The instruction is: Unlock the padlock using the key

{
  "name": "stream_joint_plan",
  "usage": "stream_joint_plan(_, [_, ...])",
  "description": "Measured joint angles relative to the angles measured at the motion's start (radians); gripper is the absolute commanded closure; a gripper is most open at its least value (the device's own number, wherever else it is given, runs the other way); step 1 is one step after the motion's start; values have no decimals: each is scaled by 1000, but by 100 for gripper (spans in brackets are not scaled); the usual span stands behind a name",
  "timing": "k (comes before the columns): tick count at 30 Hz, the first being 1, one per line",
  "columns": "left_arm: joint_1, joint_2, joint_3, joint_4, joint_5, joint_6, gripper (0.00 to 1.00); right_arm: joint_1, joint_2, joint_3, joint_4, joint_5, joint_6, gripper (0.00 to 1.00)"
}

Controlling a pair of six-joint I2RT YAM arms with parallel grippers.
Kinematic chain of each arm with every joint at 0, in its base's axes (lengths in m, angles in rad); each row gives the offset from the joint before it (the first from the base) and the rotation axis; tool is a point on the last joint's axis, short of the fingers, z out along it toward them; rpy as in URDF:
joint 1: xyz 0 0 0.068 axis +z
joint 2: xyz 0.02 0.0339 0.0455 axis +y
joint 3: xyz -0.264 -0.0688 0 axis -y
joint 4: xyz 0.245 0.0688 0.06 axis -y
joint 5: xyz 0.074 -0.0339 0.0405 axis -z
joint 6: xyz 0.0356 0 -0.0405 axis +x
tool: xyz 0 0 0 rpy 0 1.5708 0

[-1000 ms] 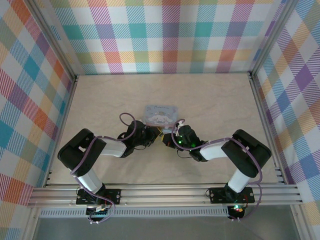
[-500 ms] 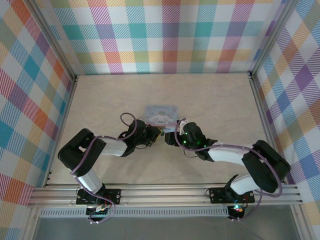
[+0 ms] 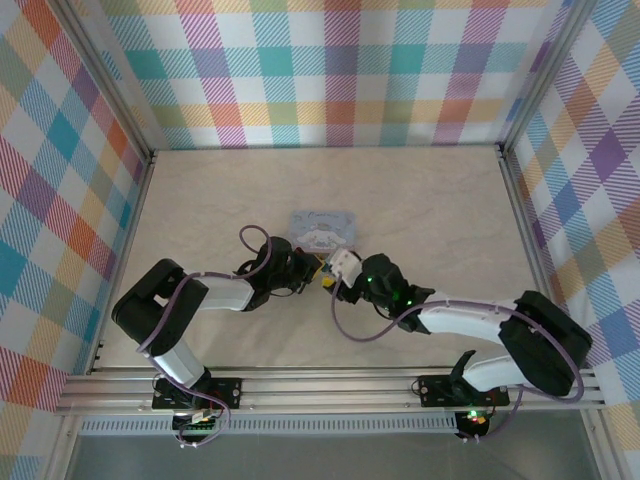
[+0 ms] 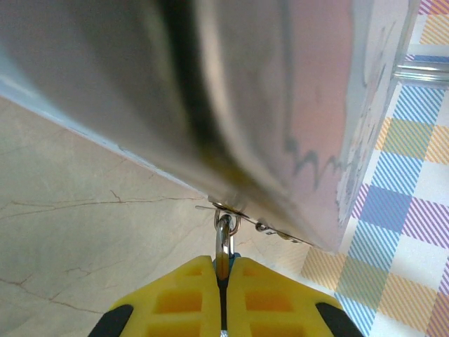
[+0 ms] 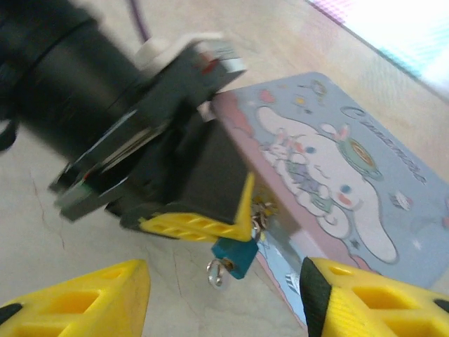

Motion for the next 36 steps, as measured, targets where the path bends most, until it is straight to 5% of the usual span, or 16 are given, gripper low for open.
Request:
stream_joint_plan(10, [0,-20,11,-57,0,-9,100,26,138,-18,45,65,-350,45])
stream_joint_plan(16, [0,-22,12,-60,0,-10,100,26,176,-12,55,76,-381,60])
stream_joint_plan(28, [0,-22,12,-60,0,-10,100,26,218,12,111,98,-379,67])
stream_joint_plan(36, [0,-22,12,-60,0,-10,100,26,235,42,130,113,-379,81])
